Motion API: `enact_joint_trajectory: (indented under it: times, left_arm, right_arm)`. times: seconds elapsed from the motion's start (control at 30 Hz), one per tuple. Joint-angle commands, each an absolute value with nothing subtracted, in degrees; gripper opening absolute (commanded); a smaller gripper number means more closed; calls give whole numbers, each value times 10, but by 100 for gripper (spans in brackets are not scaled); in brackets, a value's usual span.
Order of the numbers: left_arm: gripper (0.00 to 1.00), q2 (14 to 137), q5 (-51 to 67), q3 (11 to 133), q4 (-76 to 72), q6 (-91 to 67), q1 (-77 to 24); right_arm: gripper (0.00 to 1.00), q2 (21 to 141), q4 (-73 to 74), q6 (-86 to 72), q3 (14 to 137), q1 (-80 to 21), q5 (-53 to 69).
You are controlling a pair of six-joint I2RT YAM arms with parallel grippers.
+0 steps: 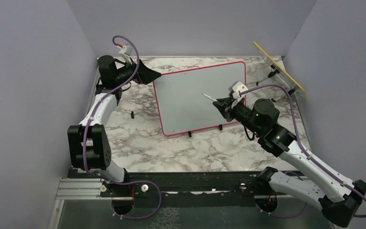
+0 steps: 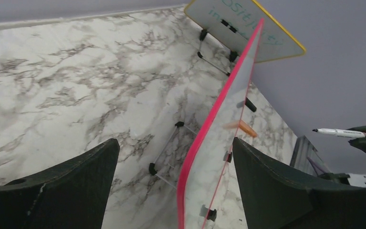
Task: Write a sentence on the whiteboard
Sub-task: Move the whiteboard to the center of the board.
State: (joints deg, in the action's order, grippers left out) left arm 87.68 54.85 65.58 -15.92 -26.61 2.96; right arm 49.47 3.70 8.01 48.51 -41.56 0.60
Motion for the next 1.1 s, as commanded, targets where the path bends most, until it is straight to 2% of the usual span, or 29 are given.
enact_joint_trajectory:
  times: [0.0, 0.1, 0.37, 0.53, 0.7, 0.83, 0.9, 1.07]
  left_arm:
    - [84, 908, 622, 694, -192, -275, 9]
    - [79, 930, 636, 712, -197, -281, 1]
    - [54, 968, 684, 732, -211, -289, -27]
    - [49, 965, 702, 713, -218, -285, -30]
    - [26, 956, 710, 702, -221, -285, -30]
    - [12, 940, 705, 680, -221, -283, -30]
    - [1, 927, 705, 663, -221, -281, -30]
    - [0, 885, 678, 608, -222, -276, -30]
  right_arm:
    - [1, 502, 17, 89, 490, -416, 31]
    - [1, 501, 15, 92, 490, -416, 33]
    - [1, 507, 21, 93, 495, -416, 40]
    - [1, 502, 24, 96, 492, -416, 49]
    - [1, 501, 24, 98, 493, -416, 67]
    - [1, 504, 24, 99, 495, -416, 81]
    - [1, 510, 25, 100, 499, -416, 91]
    - [1, 534, 30, 109, 514, -429, 92]
